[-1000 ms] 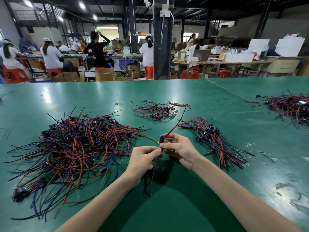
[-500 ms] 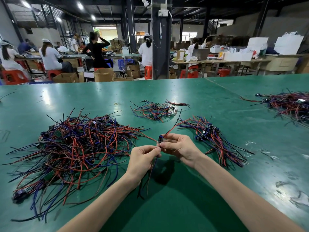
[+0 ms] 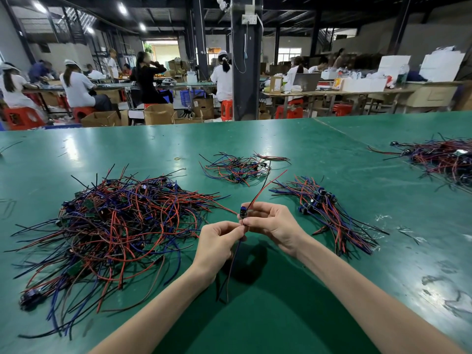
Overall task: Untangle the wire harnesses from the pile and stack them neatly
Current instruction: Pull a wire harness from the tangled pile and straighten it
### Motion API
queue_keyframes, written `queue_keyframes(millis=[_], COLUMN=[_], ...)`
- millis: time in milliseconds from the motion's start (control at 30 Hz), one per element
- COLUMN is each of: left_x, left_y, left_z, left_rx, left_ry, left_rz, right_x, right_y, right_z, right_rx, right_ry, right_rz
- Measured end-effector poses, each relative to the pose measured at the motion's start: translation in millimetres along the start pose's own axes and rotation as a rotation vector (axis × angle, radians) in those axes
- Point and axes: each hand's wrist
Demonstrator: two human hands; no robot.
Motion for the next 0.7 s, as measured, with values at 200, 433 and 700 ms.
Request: queue_keyframes(millis=[200,433,700], left_x=[0.2,0.6,-2.1], left_y=[-0.7,-0.5,-0.3], left_z=[-0.4,-0.3,-0.3], left_rx=[-0.012,-0.039,-0.043], left_ry=[-0.01,-0.011,0.0], left_rz=[0.004,0.006,-0.007], right_x=[-0.3,0.6,-0.2], right_y=[1.2,1.0,-0.3], right_z=[-0.1,1.0,1.0], right_rx=[0.178,0.209,0.226], right_ry=[-0.048,-0.056,-0.065], right_rz=[0.037,0.064,0.088])
Point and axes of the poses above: each hand's wrist, its own x-axis away from the middle knuckle, its own y-axis out of the palm, z = x × y, and after that the axes turned 15 degrees about x, right-handed
